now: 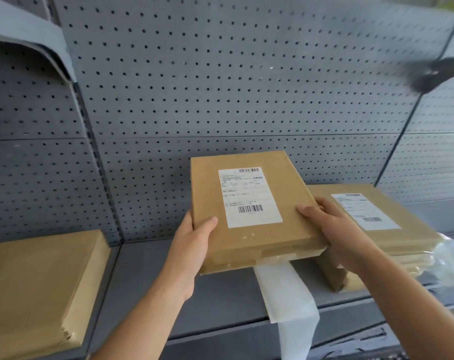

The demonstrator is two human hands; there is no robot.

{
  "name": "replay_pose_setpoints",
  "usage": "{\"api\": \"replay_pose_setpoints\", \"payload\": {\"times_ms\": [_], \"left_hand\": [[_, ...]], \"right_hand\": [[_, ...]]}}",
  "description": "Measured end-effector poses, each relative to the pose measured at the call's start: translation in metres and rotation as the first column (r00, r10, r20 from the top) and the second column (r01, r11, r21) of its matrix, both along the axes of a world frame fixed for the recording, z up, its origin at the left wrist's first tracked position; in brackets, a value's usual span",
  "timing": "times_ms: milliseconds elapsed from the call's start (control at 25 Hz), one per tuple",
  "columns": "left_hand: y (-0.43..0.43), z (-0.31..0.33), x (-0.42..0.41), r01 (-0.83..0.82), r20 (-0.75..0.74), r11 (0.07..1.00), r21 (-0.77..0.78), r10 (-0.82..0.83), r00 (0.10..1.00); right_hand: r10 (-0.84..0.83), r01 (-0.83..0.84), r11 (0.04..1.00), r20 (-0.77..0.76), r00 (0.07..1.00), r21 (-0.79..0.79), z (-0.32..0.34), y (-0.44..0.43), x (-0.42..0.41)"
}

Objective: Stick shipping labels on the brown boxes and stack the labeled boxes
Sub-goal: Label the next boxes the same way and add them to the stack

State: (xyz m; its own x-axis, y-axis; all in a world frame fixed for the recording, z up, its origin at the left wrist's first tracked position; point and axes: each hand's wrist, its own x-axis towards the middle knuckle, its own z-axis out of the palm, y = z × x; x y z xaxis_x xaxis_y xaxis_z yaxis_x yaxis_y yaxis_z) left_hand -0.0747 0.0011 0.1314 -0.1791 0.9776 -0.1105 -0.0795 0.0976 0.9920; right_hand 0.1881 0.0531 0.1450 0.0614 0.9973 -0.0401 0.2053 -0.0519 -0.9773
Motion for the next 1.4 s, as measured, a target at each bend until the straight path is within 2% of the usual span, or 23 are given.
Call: {"api": "replay_pose_setpoints", "payload": {"times_ms": [240, 440, 800, 1080, 1240, 1320, 1400], "left_hand": [[0.029, 0.038, 0.086, 0.210, -0.073, 0.975, 0.070, -0.205, 0.976], [0.058, 0.041, 0.159, 0.368, -0.180, 0.927, 0.074, -0.350, 0.919], [0.109, 0.021, 0.241, 0.388, -0.287, 0.922, 0.003, -0.371, 0.883], [0.125, -0.001, 0.258, 0.328, -0.382, 0.945, -0.009, -0.306, 0.872], [0.129, 0.001, 0.255, 0.336, -0.460, 0.942, 0.007, -0.295, 0.837], [0.128, 0.004, 0.244, 0.322, -0.566, 0.946, 0.032, -0.248, 0.786], [0.129, 0.010, 0.223, 0.261, -0.732, 0.959, 0.111, -0.099, 0.674]], "right_hand": [[-0.140, 0.136, 0.988, 0.055, 0.989, 0.077, 0.049, 0.001, 0.104], [-0.260, 0.258, 0.965, 0.056, 0.964, 0.041, 0.067, 0.010, 0.185], [-0.307, 0.307, 0.952, 0.068, 0.949, 0.012, 0.051, 0.050, 0.265], [-0.298, 0.305, 0.951, 0.120, 0.947, -0.046, 0.024, 0.074, 0.275], [-0.275, 0.290, 0.957, 0.323, 0.906, 0.003, 0.030, 0.074, 0.273], [-0.330, 0.318, 0.942, 0.466, 0.821, 0.107, 0.034, 0.074, 0.272], [-0.396, 0.308, 0.918, 0.584, 0.709, 0.248, 0.040, 0.073, 0.262]]}}
